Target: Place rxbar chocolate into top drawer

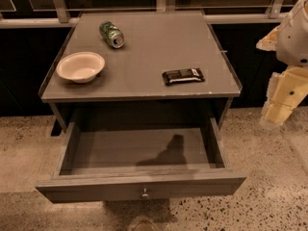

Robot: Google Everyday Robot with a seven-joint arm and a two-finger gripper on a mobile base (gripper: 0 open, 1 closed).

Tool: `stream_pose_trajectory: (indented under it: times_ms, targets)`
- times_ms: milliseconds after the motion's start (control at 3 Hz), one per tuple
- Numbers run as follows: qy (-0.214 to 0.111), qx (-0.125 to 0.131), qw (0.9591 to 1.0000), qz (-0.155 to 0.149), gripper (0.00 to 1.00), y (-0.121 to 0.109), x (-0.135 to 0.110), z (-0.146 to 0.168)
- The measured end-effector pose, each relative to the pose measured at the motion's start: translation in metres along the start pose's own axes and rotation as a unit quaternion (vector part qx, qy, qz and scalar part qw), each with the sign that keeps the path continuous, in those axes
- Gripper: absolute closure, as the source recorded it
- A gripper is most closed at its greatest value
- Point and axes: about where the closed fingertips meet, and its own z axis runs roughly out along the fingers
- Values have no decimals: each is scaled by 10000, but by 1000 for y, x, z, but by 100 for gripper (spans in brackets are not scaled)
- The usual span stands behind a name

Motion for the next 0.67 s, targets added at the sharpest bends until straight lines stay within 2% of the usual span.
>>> stream_pose_trajectory:
  times_ms: [333, 667]
  targets:
    - [-1, -1, 10000, -1, 0, 0, 0, 0]
    - [-141, -163, 9997, -144, 0, -14, -6, 12]
